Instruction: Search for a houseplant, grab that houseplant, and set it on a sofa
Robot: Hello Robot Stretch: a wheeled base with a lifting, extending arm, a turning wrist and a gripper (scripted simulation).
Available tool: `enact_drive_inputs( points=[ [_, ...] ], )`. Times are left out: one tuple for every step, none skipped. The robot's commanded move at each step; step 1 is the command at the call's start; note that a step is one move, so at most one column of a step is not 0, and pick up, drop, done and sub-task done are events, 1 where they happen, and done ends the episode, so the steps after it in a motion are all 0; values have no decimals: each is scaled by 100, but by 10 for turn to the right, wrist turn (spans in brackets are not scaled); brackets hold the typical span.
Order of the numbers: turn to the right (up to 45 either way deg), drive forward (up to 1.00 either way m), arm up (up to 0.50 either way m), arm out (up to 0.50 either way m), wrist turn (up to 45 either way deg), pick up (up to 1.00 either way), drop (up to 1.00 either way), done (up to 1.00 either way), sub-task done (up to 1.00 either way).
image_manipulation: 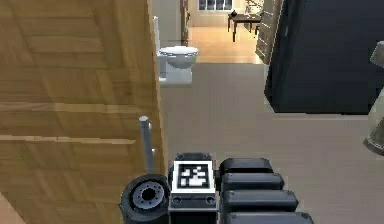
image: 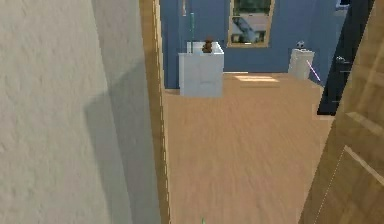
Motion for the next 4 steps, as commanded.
enact_drive_inputs(
  points=[
    [0,30,0,0,0,0,0,0,0],
    [30,0,0,0,0,0,0,0,0],
    [0,45,0,0,0,0,0,0,0],
    [240,0,0,0,0,0,0,0,0]
  ],
)
